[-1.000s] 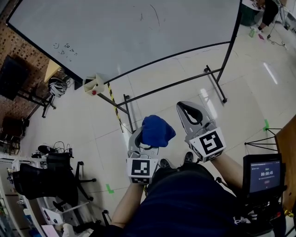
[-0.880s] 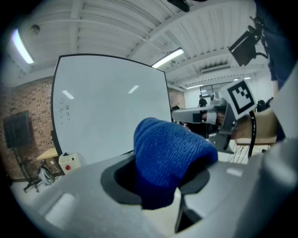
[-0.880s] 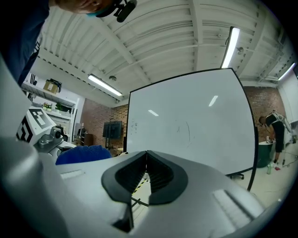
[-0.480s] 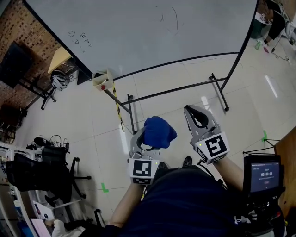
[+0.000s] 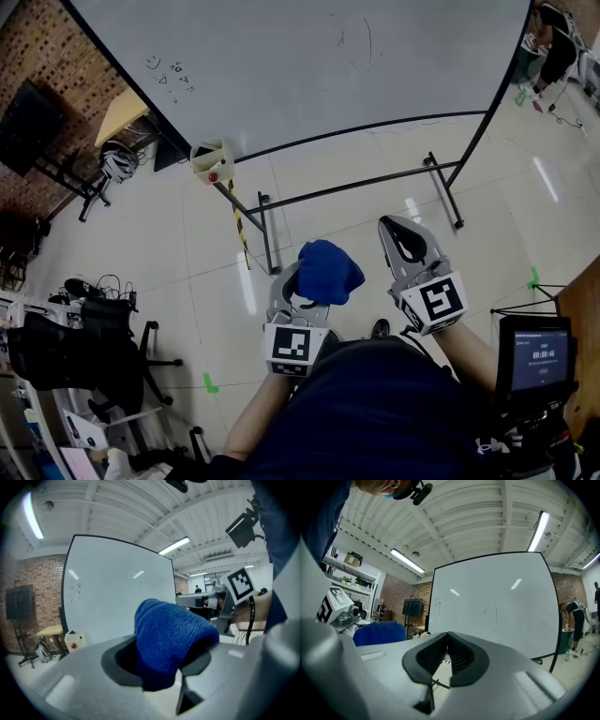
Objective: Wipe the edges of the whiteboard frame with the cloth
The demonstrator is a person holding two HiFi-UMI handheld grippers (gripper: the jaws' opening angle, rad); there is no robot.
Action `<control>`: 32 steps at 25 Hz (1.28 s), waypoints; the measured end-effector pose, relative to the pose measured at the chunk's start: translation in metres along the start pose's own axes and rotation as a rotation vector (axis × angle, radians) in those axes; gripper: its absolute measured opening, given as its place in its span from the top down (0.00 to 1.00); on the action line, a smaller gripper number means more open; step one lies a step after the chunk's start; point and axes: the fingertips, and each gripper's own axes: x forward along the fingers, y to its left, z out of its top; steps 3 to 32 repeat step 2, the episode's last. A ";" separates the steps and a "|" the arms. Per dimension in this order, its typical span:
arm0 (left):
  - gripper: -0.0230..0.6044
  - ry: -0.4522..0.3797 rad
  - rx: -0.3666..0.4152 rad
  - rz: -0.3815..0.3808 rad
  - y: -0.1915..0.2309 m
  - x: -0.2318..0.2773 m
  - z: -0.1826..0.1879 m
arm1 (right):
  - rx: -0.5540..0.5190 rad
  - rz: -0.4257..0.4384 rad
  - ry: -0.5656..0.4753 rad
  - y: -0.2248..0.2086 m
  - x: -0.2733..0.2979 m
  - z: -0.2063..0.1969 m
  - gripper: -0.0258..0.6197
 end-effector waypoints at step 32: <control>0.68 -0.002 -0.008 -0.016 -0.003 0.004 0.000 | 0.001 -0.006 0.002 -0.002 0.000 -0.002 0.94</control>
